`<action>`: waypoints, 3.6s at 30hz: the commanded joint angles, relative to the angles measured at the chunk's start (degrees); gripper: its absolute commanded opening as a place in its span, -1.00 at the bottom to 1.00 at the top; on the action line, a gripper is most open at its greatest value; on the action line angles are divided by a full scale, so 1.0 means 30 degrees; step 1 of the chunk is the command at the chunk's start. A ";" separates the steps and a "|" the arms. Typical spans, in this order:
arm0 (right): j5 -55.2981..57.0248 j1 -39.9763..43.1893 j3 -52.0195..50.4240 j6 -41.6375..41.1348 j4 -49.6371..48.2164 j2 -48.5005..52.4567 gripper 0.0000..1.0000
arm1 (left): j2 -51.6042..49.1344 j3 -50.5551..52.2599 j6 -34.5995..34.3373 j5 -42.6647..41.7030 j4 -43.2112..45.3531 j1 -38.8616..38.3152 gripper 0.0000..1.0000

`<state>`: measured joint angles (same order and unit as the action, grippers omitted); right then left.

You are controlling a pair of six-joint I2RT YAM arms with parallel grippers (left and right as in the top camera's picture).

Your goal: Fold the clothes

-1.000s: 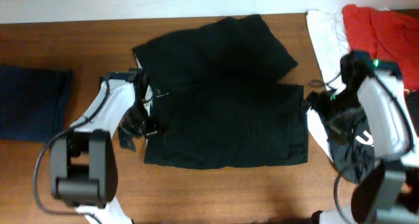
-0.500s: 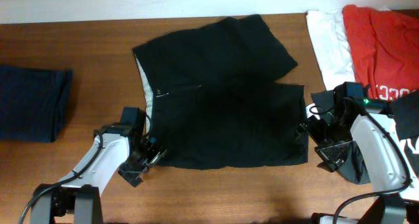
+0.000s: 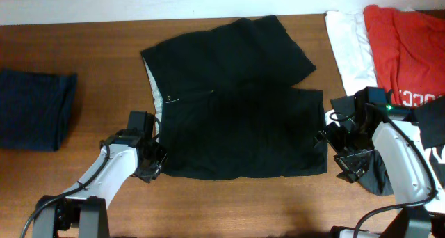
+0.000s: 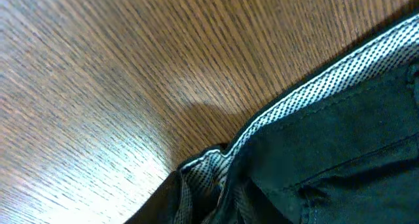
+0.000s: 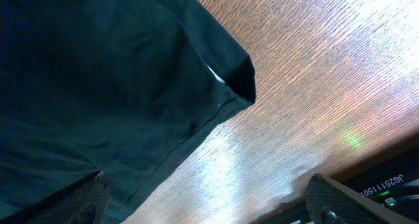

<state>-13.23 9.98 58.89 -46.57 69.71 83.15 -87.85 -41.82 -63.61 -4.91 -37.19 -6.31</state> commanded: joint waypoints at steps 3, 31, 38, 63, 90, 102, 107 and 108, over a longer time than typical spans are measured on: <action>-0.0102 -0.0131 -0.0364 -0.0146 0.0102 -0.0131 0.98 | 0.0138 0.0160 0.0138 0.0080 -0.1647 0.0022 -0.82; -0.0539 -0.0124 -0.5880 -0.0066 -0.1654 -0.0138 0.28 | 0.0153 0.0160 0.1807 0.2076 -0.4976 0.3191 -0.98; -0.2667 -0.0328 -0.5880 0.0430 -0.1872 -0.0138 0.31 | 0.0153 0.0160 0.1814 0.2076 -0.4983 0.3191 -0.98; -0.0947 -0.3570 -0.7053 -0.1945 -0.4182 -0.2455 0.40 | 0.0153 0.0160 0.2244 0.1982 -0.4983 0.3191 -0.98; 0.4233 -0.3942 0.1384 0.3614 -0.1690 -0.2310 -0.93 | 0.1173 -0.6615 1.5620 0.1071 -0.8160 0.3191 -0.99; 0.7970 -0.3912 0.9267 0.4095 0.4758 -0.3920 -0.92 | 0.1552 -1.5132 1.7318 0.1035 -1.9853 0.3191 -0.99; 0.7533 -0.3934 1.0928 0.7643 0.2098 -0.3366 -0.92 | 0.2288 -1.6101 1.7099 0.0102 -1.8323 0.3191 -0.99; 0.7191 -0.3949 1.0928 0.8429 0.1319 -0.2696 -0.92 | 0.2171 -1.5897 1.6640 0.0058 -1.7843 0.3191 -0.99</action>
<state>2.02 -2.42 90.48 -28.88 77.49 71.85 -81.58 -89.38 -12.82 -9.98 -92.95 2.52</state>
